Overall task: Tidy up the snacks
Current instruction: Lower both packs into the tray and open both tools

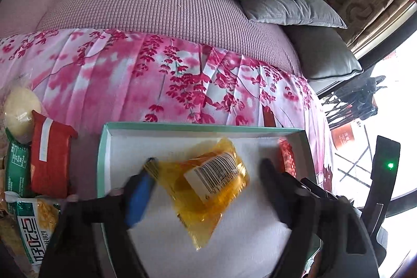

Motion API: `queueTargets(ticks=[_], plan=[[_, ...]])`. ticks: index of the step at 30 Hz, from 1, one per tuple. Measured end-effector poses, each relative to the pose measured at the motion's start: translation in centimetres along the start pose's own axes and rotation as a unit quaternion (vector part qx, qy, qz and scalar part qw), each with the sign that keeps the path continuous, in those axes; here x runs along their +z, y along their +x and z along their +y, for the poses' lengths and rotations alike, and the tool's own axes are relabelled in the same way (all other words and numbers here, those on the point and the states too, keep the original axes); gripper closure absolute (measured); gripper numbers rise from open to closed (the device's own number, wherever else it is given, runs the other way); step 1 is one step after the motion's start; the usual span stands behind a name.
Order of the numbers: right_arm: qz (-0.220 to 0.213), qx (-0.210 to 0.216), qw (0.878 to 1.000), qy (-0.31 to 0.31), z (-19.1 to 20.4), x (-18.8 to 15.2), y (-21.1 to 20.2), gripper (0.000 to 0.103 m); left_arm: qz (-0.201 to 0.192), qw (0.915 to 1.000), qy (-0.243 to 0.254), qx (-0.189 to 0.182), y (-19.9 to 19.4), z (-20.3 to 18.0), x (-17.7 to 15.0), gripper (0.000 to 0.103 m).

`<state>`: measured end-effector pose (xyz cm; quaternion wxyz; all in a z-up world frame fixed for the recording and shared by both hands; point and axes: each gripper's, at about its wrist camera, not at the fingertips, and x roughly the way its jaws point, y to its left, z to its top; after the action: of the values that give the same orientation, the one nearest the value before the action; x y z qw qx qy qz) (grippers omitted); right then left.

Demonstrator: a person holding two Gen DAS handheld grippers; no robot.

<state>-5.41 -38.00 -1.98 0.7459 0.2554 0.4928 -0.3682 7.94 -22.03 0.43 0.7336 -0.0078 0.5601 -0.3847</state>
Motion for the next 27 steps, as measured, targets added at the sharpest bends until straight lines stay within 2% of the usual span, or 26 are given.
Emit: queueTargets(ticks=[3, 7, 10, 11, 12, 14, 21, 25, 27], plan=[[-0.001, 0.006, 1.0, -0.006, 0.1, 0.2, -0.3, 0.048, -0.002, 1.0, 0.002, -0.002, -0.9, 0.1, -0.1, 0.015], [-0.001, 0.005, 1.0, -0.004, 0.2, -0.1, -0.9, 0.047, -0.015, 0.9998, 0.008, 0.007, -2.6, 0.3, -0.5, 0.015], [-0.001, 0.006, 1.0, -0.008, 0.5, -0.8, -1.4, 0.046, -0.026, 0.9993, 0.018, 0.02, -4.1, 0.6, -1.3, 0.007], [-0.001, 0.007, 1.0, -0.008, 0.6, -1.1, -1.7, 0.042, -0.031, 0.9989, 0.022, 0.026, -4.5, 0.7, -1.6, 0.004], [-0.003, 0.009, 1.0, -0.006, 0.7, -1.6, -2.0, 0.034, -0.034, 0.9984, 0.027, 0.035, -5.0, 0.9, -2.1, 0.002], [-0.011, 0.016, 1.0, -0.003, 0.9, -2.6, -2.6, 0.028, -0.039, 0.9972, 0.032, 0.054, -5.9, 1.6, -3.0, 0.002], [-0.016, 0.042, 0.999, -0.004, 2.8, -6.6, -3.9, 0.017, -0.059, 0.9921, 0.033, 0.106, -9.2, 4.6, -6.4, 0.002], [-0.028, 0.056, 0.998, -0.006, 4.1, -8.0, -5.1, 0.012, -0.082, 0.9827, 0.031, 0.163, -11.2, 6.0, -7.8, 0.002], [-0.035, 0.064, 0.997, -0.007, 4.8, -8.5, -5.7, 0.001, -0.088, 0.9766, 0.035, 0.193, -11.8, 6.5, -8.4, 0.002]])
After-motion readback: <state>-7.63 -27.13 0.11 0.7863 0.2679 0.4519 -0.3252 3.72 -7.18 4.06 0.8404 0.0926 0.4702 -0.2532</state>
